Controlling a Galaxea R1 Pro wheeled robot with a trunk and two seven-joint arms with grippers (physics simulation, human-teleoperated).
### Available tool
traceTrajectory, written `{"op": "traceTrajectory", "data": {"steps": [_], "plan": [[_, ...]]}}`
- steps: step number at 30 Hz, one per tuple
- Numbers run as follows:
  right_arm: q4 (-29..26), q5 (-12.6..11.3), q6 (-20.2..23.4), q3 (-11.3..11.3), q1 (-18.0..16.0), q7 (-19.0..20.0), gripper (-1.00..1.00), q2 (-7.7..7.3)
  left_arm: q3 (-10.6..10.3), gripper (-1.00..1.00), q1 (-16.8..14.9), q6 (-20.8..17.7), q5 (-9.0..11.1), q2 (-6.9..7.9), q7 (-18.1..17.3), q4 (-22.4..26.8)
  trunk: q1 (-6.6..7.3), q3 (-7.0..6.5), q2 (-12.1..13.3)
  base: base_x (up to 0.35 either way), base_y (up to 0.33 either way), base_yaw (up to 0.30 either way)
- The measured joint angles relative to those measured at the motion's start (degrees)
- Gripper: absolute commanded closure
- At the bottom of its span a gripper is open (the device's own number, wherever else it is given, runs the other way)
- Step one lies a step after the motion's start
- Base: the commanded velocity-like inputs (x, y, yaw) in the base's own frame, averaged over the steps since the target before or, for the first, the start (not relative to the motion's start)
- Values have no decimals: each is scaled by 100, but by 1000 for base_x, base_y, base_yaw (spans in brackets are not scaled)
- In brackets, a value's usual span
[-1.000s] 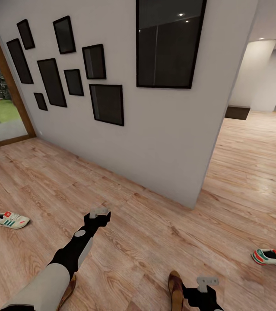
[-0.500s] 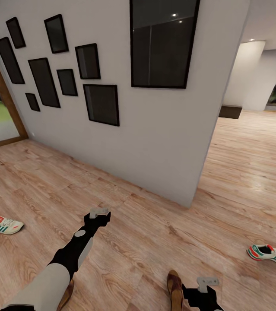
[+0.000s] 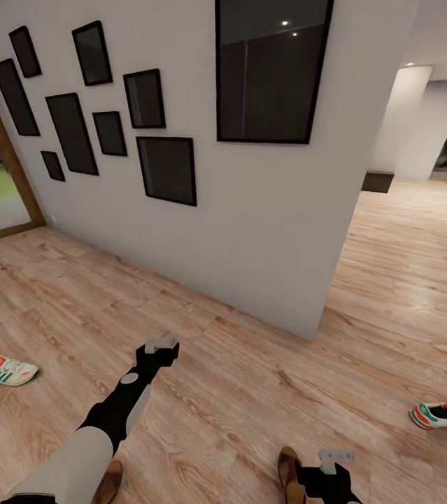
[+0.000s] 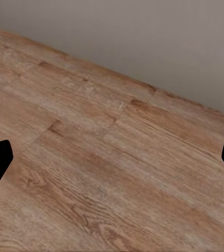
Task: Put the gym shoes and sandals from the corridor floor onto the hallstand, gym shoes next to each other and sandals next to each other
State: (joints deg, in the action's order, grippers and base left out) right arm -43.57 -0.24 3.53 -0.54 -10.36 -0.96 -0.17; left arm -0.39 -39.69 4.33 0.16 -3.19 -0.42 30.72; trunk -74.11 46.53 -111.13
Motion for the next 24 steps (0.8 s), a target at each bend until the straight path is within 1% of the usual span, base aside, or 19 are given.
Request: {"op": "traceTrajectory", "data": {"steps": [7, 17, 20, 24], "plan": [[0, 0, 0, -4, 3, 0, -100, 0, 1, -100, 0, 160, 0, 2, 2, 0, -1, 0, 0, 10, 9, 0], [0, -1, 0, -5, 2, 0, -100, 0, -1, -100, 0, 178, 0, 1, 0, 0, -1, 0, 0, 1, 0, -3], [0, -1, 0, -3, 2, 0, -100, 0, 5, -100, 0, 176, 0, 2, 1, -3, -1, 0, 0, 0, 0, -153], [0, -2, 0, -2, 2, 0, -100, 0, 7, -100, 0, 175, 1, 2, 0, -7, -1, 0, 0, 0, 0, -250]]}}
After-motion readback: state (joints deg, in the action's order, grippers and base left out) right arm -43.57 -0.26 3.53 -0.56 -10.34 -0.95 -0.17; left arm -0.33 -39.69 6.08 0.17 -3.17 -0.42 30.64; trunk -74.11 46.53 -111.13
